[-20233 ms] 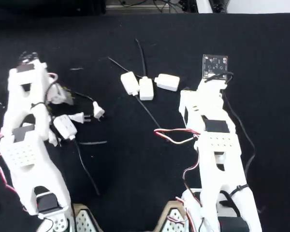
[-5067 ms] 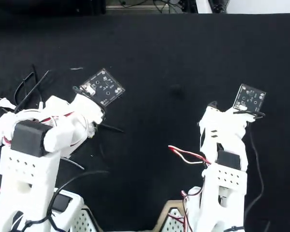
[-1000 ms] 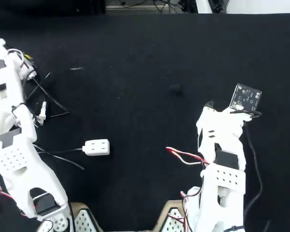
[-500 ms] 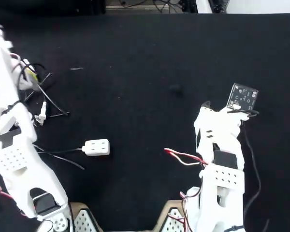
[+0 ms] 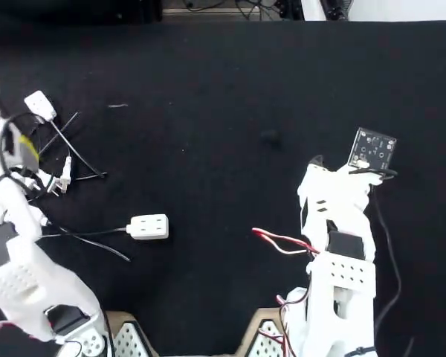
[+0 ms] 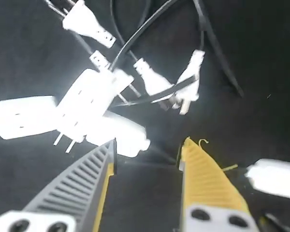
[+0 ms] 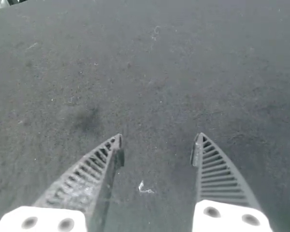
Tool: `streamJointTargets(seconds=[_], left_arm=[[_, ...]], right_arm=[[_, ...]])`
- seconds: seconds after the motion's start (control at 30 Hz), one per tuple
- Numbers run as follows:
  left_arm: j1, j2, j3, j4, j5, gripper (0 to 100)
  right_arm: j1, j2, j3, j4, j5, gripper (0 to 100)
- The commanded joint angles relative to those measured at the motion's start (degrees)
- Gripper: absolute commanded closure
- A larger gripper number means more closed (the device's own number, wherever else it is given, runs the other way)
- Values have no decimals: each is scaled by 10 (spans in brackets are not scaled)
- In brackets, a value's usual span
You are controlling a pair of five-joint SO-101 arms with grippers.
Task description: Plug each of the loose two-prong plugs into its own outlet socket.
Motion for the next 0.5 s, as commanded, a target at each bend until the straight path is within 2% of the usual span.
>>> streamJointTargets(seconds=[0.0,0.23,0.47], left_arm=[[35,-53,88,-53,-55,775],[118,-24,172,-202,-54,775],[122,51,177,-298,-47,775]], right_arm=[[-5,-19,-2,-16,1,776],[-5,-19,-2,-16,1,776],[-4,-19,-2,-16,1,776]])
